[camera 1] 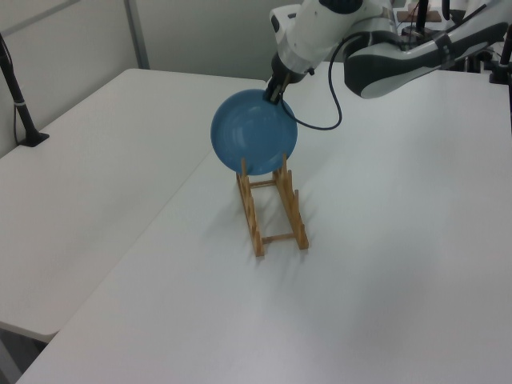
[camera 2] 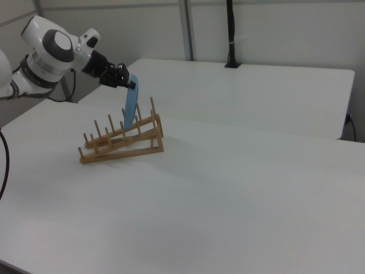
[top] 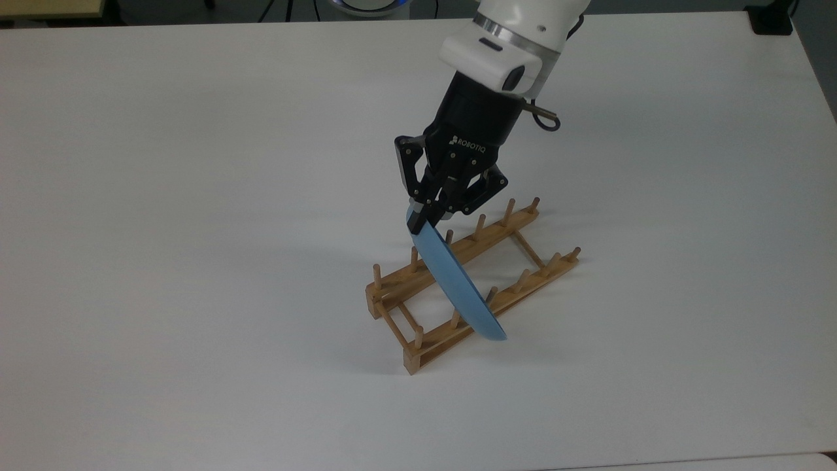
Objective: Pick plate from plate rack
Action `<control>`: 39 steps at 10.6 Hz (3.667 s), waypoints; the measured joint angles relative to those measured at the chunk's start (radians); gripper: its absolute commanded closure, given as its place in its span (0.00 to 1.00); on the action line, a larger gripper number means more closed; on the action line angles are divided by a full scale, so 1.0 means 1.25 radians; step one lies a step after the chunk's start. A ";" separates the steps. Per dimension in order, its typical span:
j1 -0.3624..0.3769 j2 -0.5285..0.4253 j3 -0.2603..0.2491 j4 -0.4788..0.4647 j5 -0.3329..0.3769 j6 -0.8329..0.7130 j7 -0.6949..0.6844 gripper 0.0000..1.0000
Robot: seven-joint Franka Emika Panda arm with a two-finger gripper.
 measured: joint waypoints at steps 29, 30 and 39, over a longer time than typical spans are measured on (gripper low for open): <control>-0.269 0.001 -0.153 -0.214 0.683 -0.344 -0.782 0.30; -0.269 0.001 -0.153 -0.225 0.661 -0.344 -0.782 0.20; -0.246 -0.213 -0.093 -0.190 0.514 -0.472 -0.537 0.00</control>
